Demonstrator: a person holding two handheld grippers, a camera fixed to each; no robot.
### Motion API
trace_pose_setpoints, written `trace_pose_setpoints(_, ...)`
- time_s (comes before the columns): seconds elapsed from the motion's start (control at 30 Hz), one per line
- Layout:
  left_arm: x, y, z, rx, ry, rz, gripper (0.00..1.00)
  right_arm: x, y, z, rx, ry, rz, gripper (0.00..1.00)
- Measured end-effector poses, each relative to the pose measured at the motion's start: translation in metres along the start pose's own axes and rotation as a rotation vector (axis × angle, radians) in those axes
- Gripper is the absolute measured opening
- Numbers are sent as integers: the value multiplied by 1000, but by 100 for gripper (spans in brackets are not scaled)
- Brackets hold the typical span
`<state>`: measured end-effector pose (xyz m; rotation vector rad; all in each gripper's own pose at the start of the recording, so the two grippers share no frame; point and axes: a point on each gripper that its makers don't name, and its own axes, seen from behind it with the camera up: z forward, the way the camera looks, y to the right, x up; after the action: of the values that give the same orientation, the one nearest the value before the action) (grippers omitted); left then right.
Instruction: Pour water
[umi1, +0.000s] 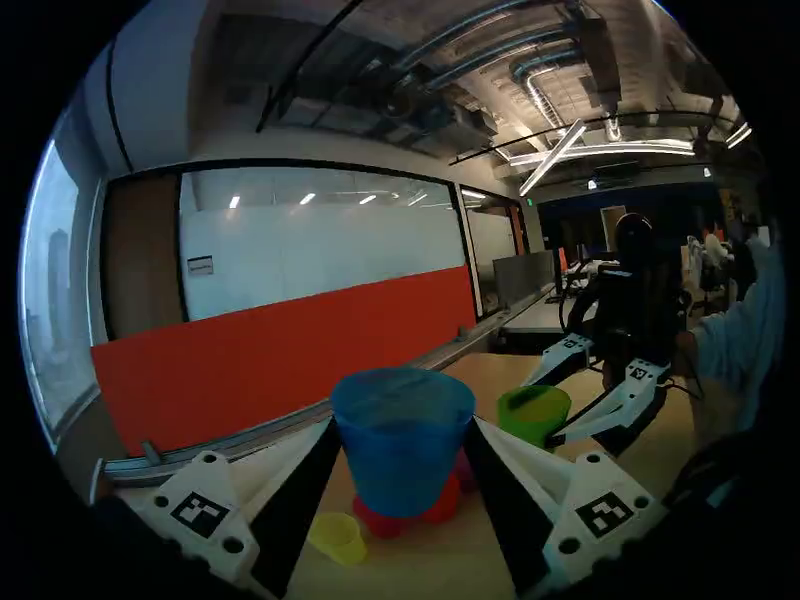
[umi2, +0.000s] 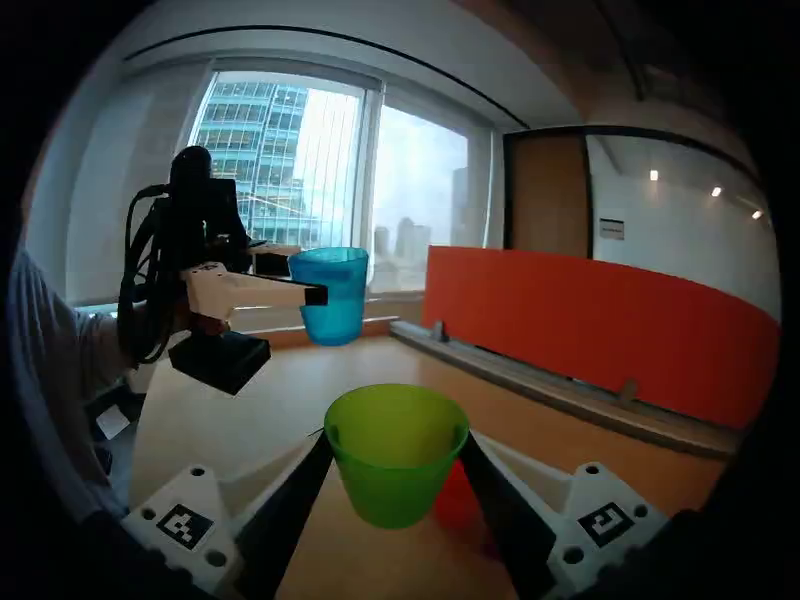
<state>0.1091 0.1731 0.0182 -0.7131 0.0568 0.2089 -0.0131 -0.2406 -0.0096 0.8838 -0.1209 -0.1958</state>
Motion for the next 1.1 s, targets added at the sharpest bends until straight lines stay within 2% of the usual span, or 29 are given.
trace_pose_setpoints(1.1, 45, 5, 3, 67, 4, 326, 84, 8, -33, 24, 95, 4, -43, 91)
